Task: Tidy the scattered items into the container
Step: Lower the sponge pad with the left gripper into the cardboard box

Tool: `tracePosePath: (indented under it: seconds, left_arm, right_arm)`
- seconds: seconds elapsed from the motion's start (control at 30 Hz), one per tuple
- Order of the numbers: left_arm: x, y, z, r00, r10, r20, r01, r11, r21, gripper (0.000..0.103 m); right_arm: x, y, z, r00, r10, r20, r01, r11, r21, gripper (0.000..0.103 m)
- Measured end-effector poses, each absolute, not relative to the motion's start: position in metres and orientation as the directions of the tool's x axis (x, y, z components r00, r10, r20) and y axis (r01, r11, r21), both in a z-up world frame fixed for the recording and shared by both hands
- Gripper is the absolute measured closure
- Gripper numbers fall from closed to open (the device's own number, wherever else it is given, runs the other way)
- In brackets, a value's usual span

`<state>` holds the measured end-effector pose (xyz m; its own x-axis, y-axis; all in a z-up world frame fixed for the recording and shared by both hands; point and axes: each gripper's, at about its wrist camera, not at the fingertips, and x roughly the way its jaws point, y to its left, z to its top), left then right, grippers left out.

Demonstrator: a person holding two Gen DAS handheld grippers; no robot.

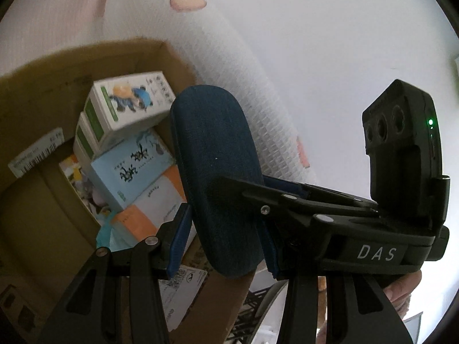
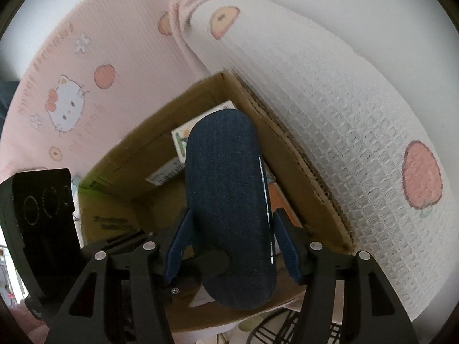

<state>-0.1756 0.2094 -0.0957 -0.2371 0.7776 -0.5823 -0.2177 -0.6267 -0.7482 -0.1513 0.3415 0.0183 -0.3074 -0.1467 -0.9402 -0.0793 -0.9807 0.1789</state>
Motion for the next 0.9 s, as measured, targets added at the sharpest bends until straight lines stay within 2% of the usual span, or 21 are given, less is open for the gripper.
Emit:
tracePosePath:
  seconds: [0.27,0.37,0.53,0.63,0.73,0.83,0.9]
  left_arm:
    - [-0.178,0.222,-0.115,-0.247,0.75,-0.614,-0.163,-0.657,-0.736,0.054]
    - [-0.175,0.228,-0.116,-0.269,0.721,-0.638,-0.184,-0.689,-0.701,0.056]
    - [-0.17,0.229,-0.106,-0.273,0.726,-0.631,-0.233,-0.686,-0.689,0.056]
    - [-0.17,0.233,-0.118,-0.208,0.694,-0.689,-0.22,-0.72,-0.658,0.056]
    - [-0.171,0.229,-0.143,-0.119,0.709,-0.695,-0.13,-0.705,-0.697,0.059]
    - [-0.174,0.222,-0.161,-0.057,0.76,-0.648,-0.04,-0.65,-0.759,0.059]
    - [-0.175,0.222,-0.163,-0.052,0.777,-0.627,-0.034,-0.629,-0.776,0.065]
  right_arm:
    - [-0.163,0.355,-0.012,-0.248,-0.142,-0.958,-0.116,-0.978,0.175,0.043]
    - [-0.168,0.35,-0.023,-0.229,-0.083,-0.97,-0.084,-0.991,0.104,0.043]
    - [-0.167,0.348,-0.021,-0.24,-0.12,-0.963,-0.07,-0.988,0.141,0.043]
    - [-0.163,0.347,-0.016,-0.247,-0.097,-0.964,-0.059,-0.992,0.115,0.043]
    - [-0.157,0.347,-0.014,-0.238,-0.09,-0.967,-0.058,-0.993,0.106,0.043]
    - [-0.152,0.352,-0.021,-0.216,-0.081,-0.973,-0.075,-0.992,0.099,0.043]
    - [-0.15,0.354,-0.025,-0.206,-0.084,-0.975,-0.092,-0.99,0.104,0.043]
